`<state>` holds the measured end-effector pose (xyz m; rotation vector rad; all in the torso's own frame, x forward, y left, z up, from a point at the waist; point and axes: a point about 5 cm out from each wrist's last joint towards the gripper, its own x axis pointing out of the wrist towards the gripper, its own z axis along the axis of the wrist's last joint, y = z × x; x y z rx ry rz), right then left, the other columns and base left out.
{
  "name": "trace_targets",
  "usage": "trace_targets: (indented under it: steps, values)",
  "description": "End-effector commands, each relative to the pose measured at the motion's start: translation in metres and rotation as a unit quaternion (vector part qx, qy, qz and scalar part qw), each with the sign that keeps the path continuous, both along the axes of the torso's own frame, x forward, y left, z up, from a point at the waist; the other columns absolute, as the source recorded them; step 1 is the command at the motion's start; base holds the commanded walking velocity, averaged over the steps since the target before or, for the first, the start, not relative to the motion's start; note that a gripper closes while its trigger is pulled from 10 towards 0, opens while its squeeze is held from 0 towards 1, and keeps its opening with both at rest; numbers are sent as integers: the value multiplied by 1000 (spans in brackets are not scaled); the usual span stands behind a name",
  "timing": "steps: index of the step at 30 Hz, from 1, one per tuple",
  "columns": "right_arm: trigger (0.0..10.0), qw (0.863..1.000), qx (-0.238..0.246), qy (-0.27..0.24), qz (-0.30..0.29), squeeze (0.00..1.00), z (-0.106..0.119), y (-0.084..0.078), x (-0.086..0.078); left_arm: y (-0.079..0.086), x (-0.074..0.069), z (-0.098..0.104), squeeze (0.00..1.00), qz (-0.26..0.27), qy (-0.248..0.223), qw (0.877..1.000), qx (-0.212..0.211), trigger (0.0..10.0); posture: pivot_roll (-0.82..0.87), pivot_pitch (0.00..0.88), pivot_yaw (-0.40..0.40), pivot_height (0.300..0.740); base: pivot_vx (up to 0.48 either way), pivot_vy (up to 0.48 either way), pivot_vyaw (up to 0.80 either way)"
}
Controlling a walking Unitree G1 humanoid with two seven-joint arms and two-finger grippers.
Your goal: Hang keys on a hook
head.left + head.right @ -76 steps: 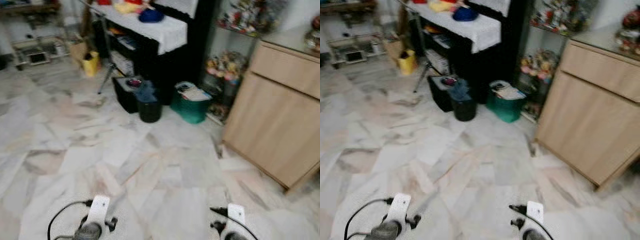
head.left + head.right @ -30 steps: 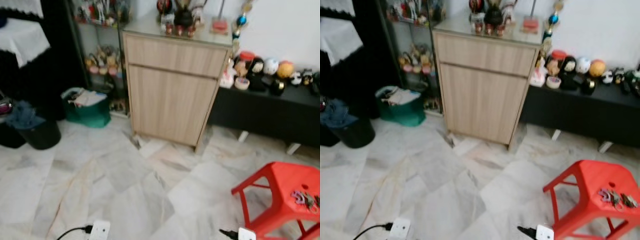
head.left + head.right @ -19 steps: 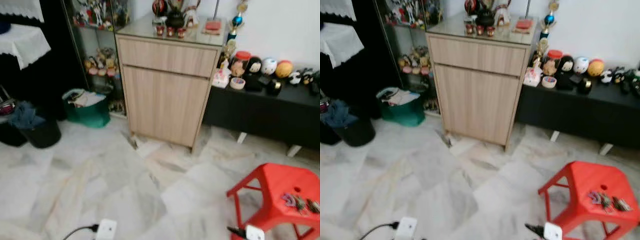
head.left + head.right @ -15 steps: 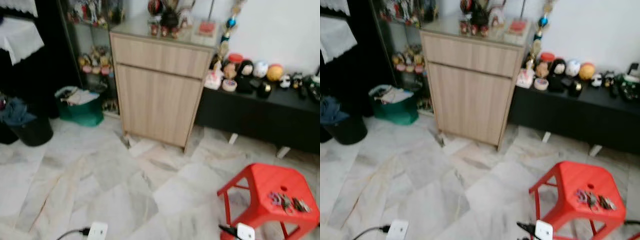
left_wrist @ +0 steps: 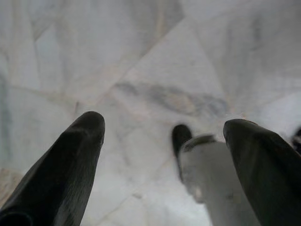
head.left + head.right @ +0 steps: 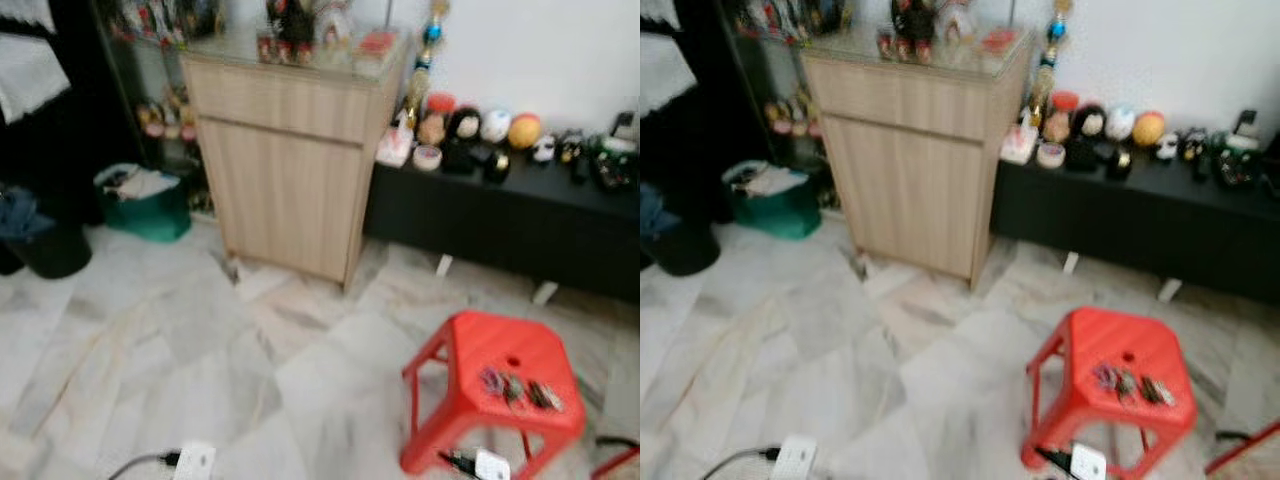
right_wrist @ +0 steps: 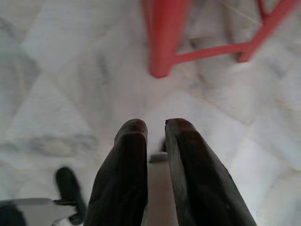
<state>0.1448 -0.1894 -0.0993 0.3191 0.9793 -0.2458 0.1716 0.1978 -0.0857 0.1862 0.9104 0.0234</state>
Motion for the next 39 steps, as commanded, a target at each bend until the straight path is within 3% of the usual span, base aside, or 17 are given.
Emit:
trace_targets:
  steps: [1, 20, 39]
  values:
    - [10000, 1000, -7, -1, -7, 0, 0, -6, -1, -4, -3, -2, 0, -7, 8, 1000, -5, 10000, 73, 0, -34, 740, 0, -409, 0]
    - [10000, 1000, -7, -3, -9, 0, 1, -7, 0, -6, -4, -3, 0, 23, 3, 999, -28, 10000, 69, 0, -40, 740, 0, -65, 0]
    - [10000, 1000, -5, -4, -7, 0, 1, -6, 0, -6, -3, -2, 0, 20, 2, 999, -36, 10000, 57, 0, -33, 740, 299, 0, 0]
